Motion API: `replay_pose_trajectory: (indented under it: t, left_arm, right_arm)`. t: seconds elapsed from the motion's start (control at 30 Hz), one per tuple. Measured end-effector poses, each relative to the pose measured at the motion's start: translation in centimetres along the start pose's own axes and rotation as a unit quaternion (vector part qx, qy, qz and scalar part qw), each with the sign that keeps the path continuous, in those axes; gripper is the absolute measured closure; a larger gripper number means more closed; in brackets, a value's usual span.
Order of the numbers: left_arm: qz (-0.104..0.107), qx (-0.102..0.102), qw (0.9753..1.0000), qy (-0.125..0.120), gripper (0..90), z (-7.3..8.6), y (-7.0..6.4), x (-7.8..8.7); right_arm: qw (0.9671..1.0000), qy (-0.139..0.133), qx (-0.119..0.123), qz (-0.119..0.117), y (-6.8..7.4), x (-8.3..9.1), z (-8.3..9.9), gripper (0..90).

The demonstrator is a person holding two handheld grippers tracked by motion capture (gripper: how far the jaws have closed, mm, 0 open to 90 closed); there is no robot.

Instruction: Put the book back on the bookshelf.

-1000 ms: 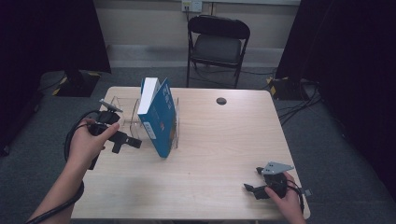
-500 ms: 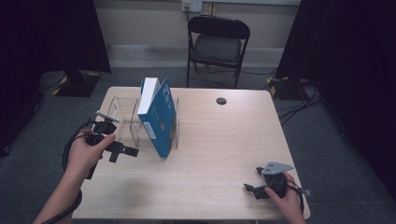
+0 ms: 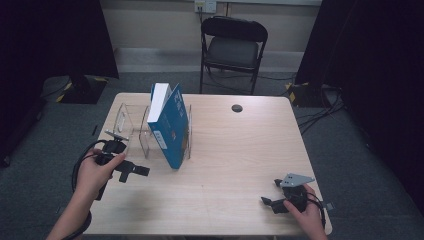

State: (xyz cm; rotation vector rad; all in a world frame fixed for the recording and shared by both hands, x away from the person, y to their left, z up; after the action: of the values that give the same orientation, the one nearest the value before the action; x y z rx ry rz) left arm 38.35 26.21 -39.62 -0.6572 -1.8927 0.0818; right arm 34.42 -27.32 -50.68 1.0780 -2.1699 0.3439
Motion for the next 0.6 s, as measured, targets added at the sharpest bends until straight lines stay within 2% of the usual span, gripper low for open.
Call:
replay_pose_trajectory:
  t: [0.17, 0.33, 0.4, 0.43, 0.6]
  left_arm:
    - [-0.001, 0.005, 1.0, 0.002, 21.7, 0.7, 0.4, -0.7]
    - [0.007, 0.008, 0.9999, 0.0, 21.8, 1.3, 0.8, -1.4]
    - [0.005, 0.003, 1.0, 0.004, 21.9, 1.4, 0.9, -1.5]
    - [0.006, 0.011, 0.9999, 0.003, 21.8, 1.6, 1.0, -1.9]
    - [0.007, 0.013, 0.9999, 0.008, 22.2, 2.0, 1.3, -2.6]
  right_arm:
    - [1.0, 0.0, 0.0, 0.0, 0.0, 0.0, 0.0, 13.2]
    - [1.0, 0.0, 0.0, 0.0, 0.0, 0.0, 0.0, 13.2]
    - [1.0, 0.0, 0.0, 0.0, 0.0, 0.0, 0.0, 13.2]
    - [1.0, 0.0, 0.0, 0.0, 0.0, 0.0, 0.0, 13.2]
    - [1.0, 0.0, 0.0, 0.0, 0.0, 0.0, 0.0, 13.2]
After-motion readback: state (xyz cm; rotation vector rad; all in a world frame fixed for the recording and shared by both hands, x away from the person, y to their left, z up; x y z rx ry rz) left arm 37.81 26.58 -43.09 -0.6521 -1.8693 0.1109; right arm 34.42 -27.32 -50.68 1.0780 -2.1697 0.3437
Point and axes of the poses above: each handheld gripper's, and its own axes: x roughly backward along the jaws, z roughly out of its underside, y roughly to its left, the point moved 1 cm from there along -x, roughly forward along the jaws, and after that the axes turned 5 degrees about -z, right-handed, at the moved point
